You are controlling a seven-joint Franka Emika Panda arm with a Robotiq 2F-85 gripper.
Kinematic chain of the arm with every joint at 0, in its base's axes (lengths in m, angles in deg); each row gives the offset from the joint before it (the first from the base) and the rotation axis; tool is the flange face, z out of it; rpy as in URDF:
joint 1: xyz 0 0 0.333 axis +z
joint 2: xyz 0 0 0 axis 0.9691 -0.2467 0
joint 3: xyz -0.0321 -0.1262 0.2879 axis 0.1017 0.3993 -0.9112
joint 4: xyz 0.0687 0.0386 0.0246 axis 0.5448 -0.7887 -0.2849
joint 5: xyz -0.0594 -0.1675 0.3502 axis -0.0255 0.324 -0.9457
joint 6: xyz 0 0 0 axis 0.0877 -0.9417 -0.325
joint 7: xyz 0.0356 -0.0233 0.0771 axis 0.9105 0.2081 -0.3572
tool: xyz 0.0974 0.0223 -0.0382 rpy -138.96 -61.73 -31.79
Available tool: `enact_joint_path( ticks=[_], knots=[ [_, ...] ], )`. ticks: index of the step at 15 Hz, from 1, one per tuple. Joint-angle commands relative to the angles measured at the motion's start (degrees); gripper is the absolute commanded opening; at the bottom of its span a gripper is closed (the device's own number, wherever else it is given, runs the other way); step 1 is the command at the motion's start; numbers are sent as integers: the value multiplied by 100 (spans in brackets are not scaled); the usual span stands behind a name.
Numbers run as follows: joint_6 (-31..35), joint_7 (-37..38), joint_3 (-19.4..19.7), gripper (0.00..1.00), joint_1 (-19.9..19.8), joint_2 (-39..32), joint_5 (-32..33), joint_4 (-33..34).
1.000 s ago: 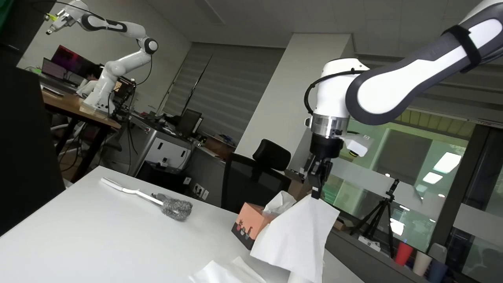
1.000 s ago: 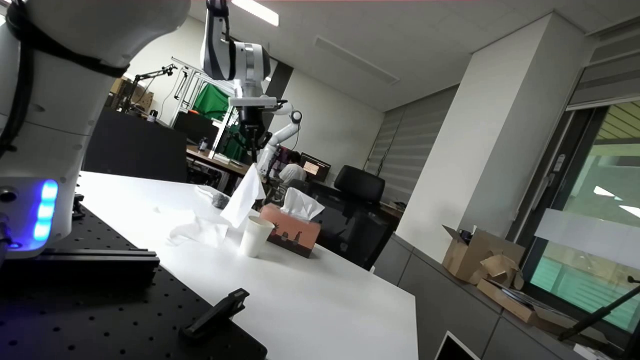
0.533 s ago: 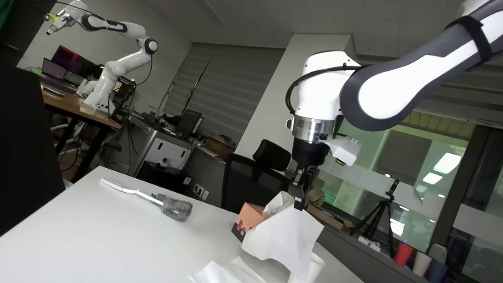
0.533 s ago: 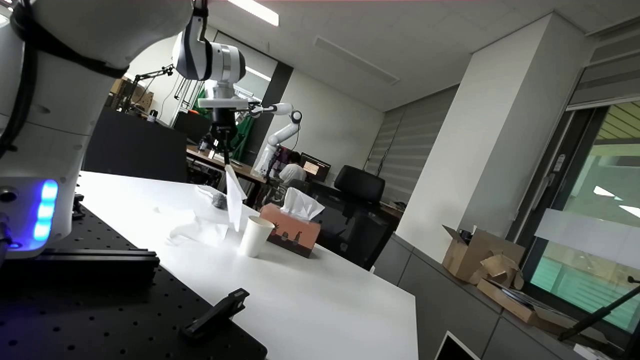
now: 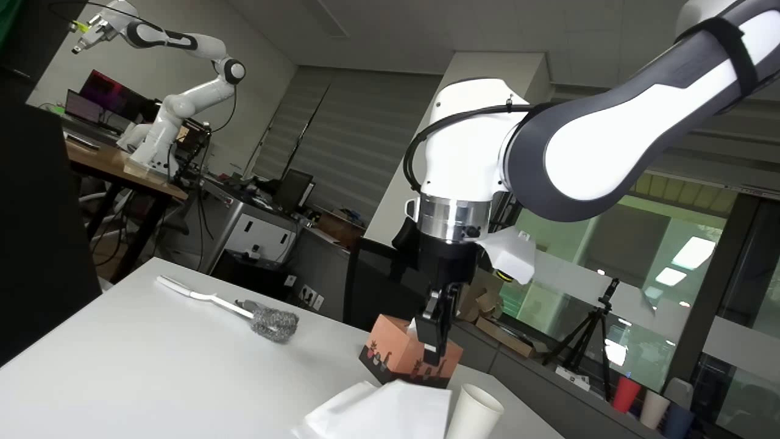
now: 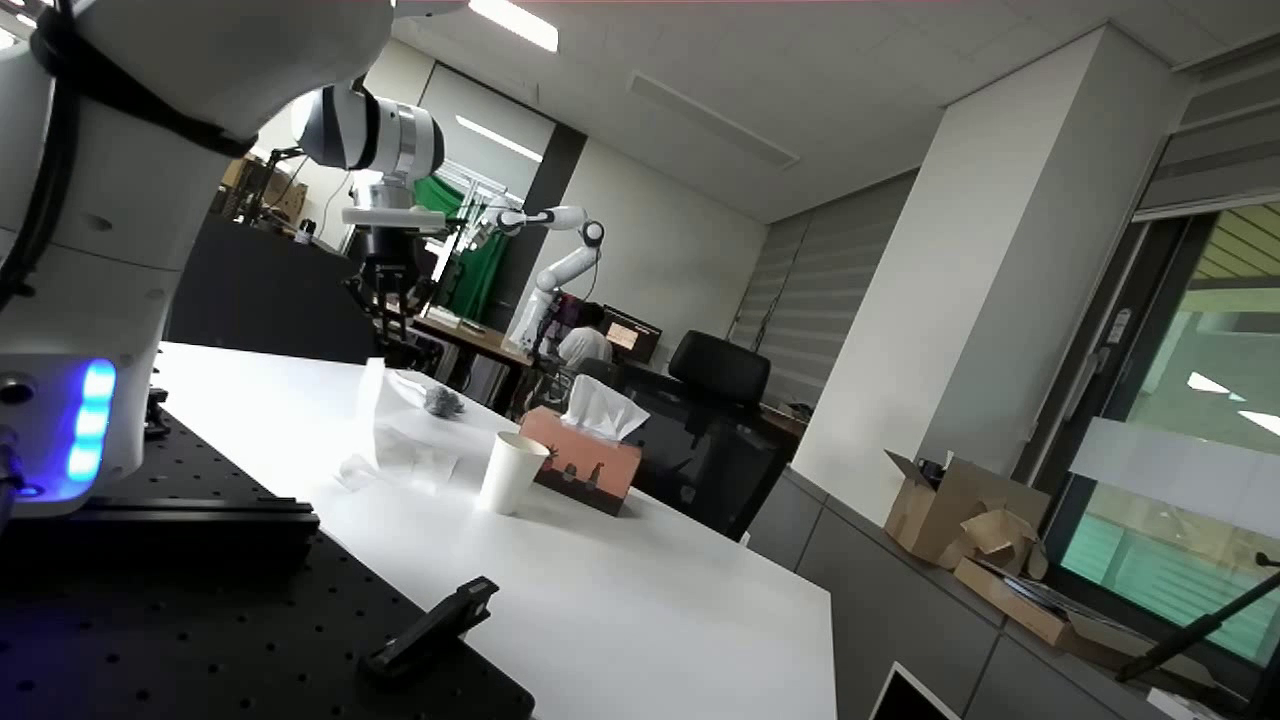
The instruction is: Get a wipe from the wipe box and place it on the table
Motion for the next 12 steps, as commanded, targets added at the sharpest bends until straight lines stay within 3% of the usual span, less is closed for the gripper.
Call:
enact_joint_path(
  ticks=[1,6,8,11,12],
  knots=[
    [-71,-70,18,54,-5,-76,-227,84],
    [-38,-417,78,87,-147,-5,-871,96],
    [54,-1168,38,99,-412,166,-1790,63],
    [-103,-2437,24,100,-810,456,-3267,90],
    [42,-1932,85,100,-558,195,-2728,85]
  ],
)
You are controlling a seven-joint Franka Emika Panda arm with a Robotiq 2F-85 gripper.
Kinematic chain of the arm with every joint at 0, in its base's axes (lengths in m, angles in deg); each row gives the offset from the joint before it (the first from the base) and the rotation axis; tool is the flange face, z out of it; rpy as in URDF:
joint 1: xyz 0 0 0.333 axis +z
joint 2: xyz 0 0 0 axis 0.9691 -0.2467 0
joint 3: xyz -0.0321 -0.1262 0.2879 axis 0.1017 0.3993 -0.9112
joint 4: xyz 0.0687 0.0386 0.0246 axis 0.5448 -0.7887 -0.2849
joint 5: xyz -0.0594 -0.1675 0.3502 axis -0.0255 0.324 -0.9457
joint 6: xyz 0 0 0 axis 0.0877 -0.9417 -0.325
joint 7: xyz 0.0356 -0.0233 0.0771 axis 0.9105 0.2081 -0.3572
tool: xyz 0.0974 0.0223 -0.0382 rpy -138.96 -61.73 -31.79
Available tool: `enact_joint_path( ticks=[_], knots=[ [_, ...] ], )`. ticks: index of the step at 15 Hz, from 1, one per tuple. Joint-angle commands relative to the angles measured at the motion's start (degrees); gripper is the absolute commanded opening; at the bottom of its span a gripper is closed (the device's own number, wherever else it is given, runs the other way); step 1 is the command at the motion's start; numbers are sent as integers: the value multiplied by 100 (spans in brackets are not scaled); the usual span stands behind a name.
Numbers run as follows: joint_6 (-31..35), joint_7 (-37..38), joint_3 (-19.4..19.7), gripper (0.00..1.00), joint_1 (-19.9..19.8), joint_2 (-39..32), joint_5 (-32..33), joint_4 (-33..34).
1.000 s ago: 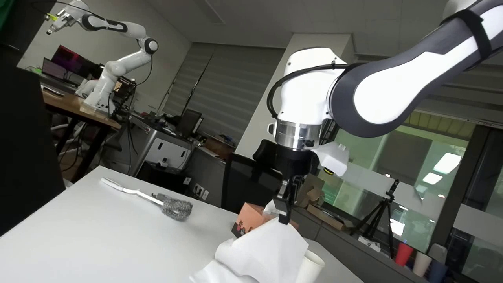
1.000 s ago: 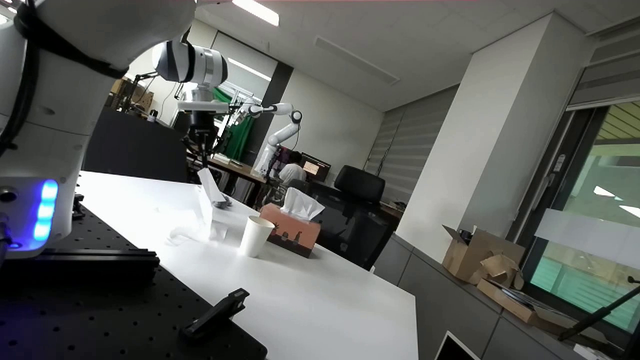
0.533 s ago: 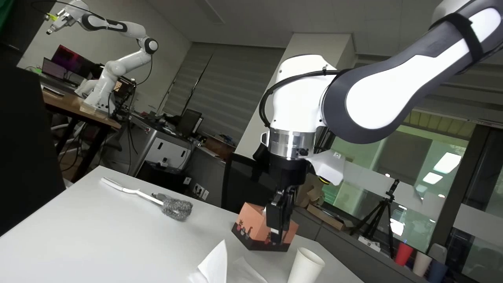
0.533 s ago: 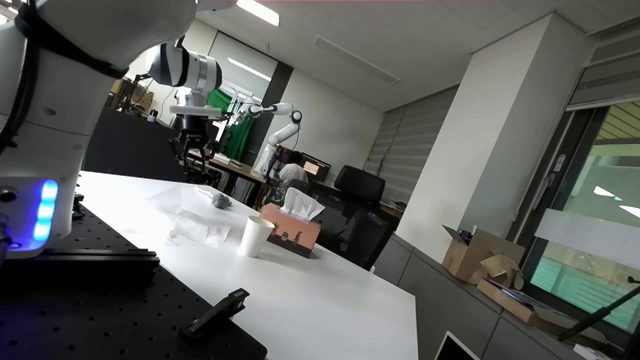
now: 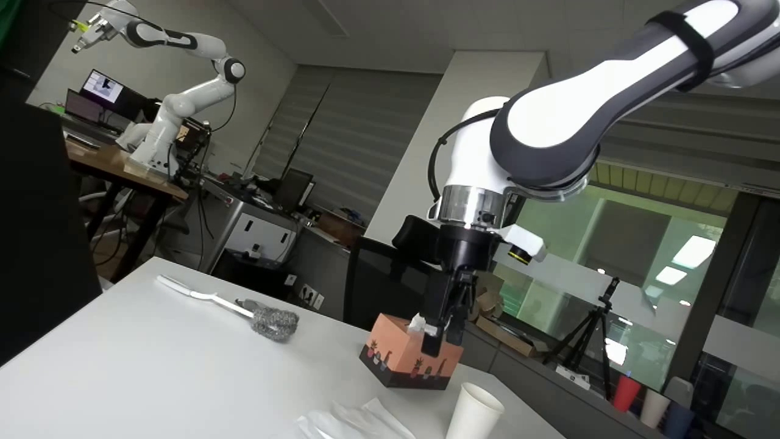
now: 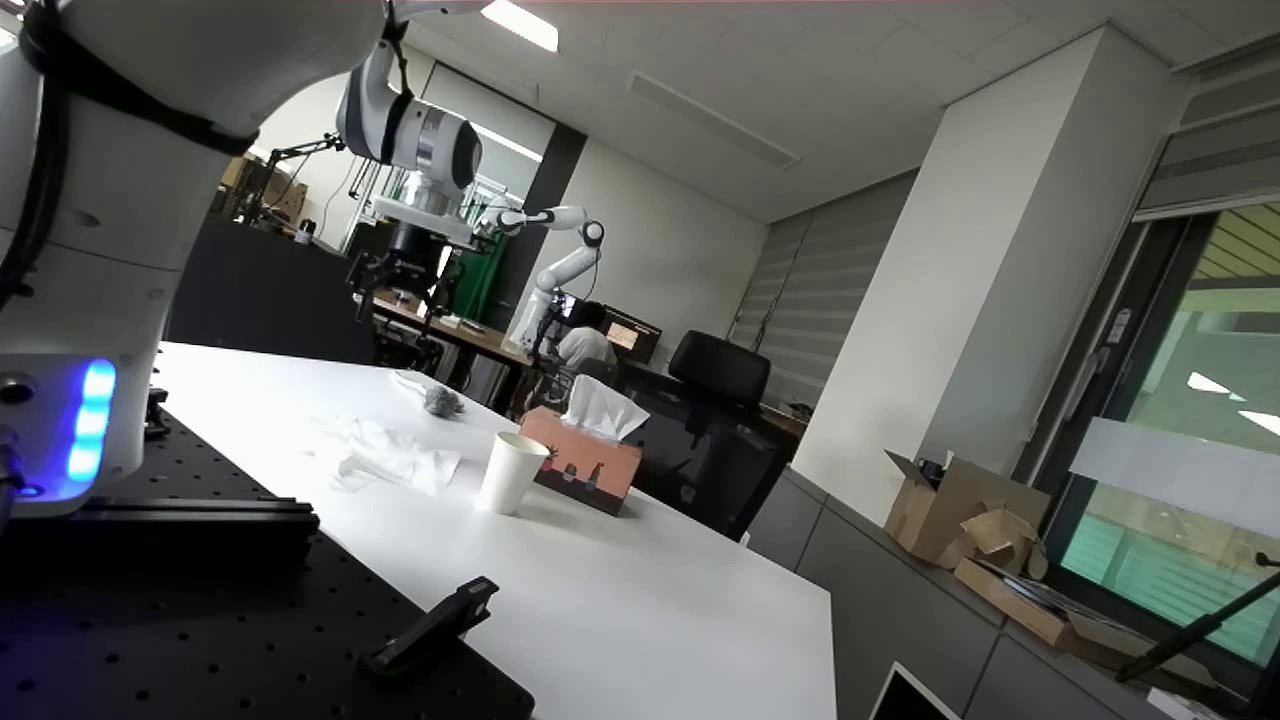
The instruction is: Get a wipe from the wipe box and place it on the table
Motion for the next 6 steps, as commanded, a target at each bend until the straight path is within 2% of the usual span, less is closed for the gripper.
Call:
enact_joint_path(
  ticks=[1,6],
  knots=[
    [-46,-311,40,100,-80,91,-290,18],
    [-74,-509,27,100,-164,199,-456,18]
  ],
)
